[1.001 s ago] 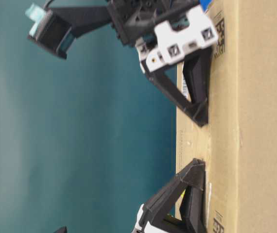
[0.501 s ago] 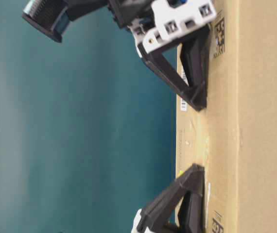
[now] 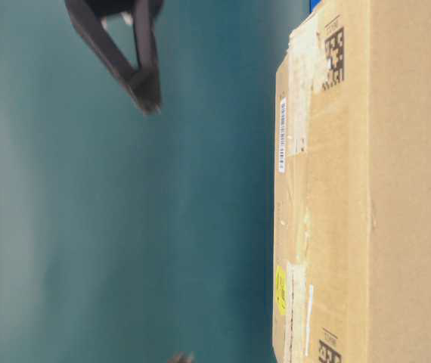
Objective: Apply tape along the seams of the closed cardboard box to seal it securely.
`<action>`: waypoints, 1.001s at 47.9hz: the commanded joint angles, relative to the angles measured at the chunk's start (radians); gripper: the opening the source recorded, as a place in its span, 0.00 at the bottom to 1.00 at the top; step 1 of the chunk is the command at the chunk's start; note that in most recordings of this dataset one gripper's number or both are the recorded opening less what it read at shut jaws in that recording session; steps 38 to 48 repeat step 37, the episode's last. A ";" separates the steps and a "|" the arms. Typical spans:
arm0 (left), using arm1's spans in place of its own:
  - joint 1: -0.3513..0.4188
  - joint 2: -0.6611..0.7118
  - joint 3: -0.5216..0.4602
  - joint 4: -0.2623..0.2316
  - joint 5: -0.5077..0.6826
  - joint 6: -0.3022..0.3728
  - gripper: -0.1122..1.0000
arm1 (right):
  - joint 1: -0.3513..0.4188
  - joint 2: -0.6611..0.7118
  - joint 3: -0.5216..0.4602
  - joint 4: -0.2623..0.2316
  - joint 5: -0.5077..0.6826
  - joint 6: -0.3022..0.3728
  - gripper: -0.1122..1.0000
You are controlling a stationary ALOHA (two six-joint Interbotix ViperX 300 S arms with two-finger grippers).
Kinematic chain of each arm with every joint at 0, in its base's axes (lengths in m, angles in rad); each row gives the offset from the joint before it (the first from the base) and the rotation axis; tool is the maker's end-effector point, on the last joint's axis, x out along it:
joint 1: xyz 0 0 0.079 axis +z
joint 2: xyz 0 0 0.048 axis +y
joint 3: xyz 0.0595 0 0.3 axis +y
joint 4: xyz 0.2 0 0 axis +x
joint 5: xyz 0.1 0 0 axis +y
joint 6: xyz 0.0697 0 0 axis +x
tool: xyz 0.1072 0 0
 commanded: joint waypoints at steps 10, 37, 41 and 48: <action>0.018 -0.219 0.091 0.002 0.084 -0.003 0.10 | -0.003 -0.193 0.101 0.000 0.087 -0.003 0.09; 0.017 -0.488 0.284 0.000 0.190 -0.020 0.10 | -0.003 -0.416 0.348 0.011 0.117 0.011 0.09; 0.017 -0.488 0.284 0.000 0.190 -0.020 0.10 | -0.003 -0.416 0.348 0.011 0.117 0.011 0.09; 0.017 -0.488 0.284 0.000 0.190 -0.020 0.10 | -0.003 -0.416 0.348 0.011 0.117 0.011 0.09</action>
